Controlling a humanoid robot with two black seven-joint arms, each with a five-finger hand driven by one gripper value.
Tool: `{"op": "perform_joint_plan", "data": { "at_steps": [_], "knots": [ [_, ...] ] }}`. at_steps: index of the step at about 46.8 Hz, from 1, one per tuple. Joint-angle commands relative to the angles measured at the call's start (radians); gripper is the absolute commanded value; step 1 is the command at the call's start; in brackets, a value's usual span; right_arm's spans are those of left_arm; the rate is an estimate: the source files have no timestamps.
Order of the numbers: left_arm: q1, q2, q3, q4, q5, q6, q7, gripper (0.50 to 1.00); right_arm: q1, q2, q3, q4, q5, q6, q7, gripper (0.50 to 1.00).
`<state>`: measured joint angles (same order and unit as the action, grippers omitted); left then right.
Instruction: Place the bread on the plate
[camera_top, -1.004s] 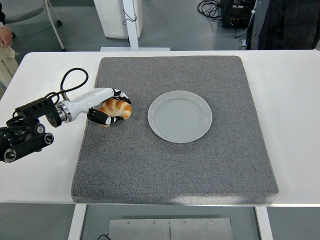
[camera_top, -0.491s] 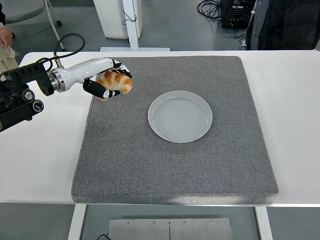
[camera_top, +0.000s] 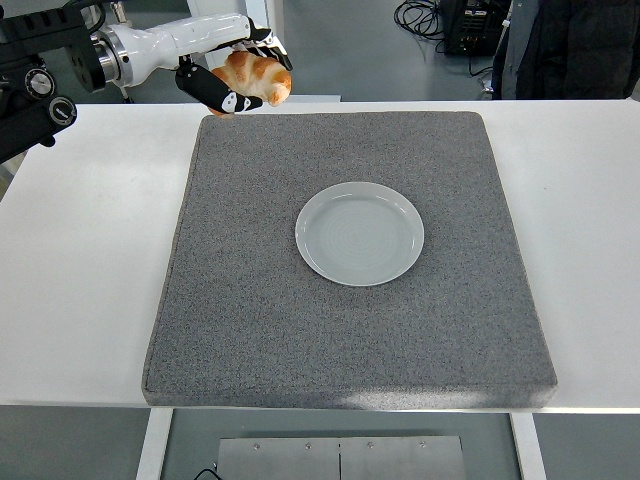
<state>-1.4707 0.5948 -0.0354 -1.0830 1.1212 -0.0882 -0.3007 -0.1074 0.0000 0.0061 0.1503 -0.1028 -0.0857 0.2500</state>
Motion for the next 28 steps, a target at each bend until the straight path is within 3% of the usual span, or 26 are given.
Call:
{"op": "perform_joint_plan", "data": {
  "at_steps": [1, 28],
  "knots": [
    [-0.029, -0.013, 0.003, 0.0, 0.0, -0.011, 0.0, 0.5, 0.0, 0.0, 0.0, 0.0, 0.0, 0.0, 0.0, 1.0],
    [-0.122, -0.202, 0.011, 0.008, 0.006, -0.039, 0.012, 0.5, 0.0, 0.0, 0.0, 0.0, 0.0, 0.0, 0.0, 1.0]
  ]
}}
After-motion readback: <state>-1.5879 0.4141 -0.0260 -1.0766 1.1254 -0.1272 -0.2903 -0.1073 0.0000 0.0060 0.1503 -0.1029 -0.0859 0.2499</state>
